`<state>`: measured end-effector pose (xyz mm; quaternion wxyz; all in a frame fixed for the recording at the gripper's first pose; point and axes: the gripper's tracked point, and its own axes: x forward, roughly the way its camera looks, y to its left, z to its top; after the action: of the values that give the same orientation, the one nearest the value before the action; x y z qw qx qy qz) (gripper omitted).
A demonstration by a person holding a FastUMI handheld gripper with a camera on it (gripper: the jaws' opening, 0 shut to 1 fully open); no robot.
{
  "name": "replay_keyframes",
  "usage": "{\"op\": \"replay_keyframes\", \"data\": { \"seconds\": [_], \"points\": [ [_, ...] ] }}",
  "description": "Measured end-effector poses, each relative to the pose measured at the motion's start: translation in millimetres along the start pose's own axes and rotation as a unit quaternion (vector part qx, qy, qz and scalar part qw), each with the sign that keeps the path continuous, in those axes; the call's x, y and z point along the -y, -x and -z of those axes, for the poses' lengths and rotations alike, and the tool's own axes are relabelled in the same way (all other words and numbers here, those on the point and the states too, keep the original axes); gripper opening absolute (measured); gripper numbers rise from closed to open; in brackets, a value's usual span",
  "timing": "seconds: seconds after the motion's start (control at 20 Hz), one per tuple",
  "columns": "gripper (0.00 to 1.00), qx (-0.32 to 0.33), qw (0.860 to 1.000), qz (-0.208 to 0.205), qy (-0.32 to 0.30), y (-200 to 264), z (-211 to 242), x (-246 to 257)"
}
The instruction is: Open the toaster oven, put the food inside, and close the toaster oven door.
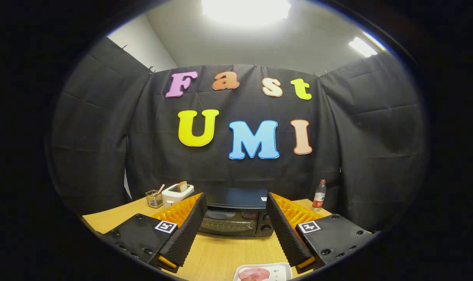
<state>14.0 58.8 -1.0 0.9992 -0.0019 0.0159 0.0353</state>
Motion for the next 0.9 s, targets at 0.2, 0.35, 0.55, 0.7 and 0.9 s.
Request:
{"op": "replay_keyframes", "data": {
  "seconds": [0.2,0.35,0.55,0.7,0.9],
  "points": [
    [0.97,-0.018,1.000,-0.005,-0.009,-27,8,-11],
    [0.97,-0.025,1.000,-0.014,-0.013,-52,11,-20],
    [0.97,-0.047,0.998,-0.025,-0.019,-92,29,-31],
    [0.97,-0.070,0.997,-0.028,-0.024,-117,46,-35],
    [0.97,-0.089,0.995,-0.028,-0.025,-150,67,-41]
  ]
}}
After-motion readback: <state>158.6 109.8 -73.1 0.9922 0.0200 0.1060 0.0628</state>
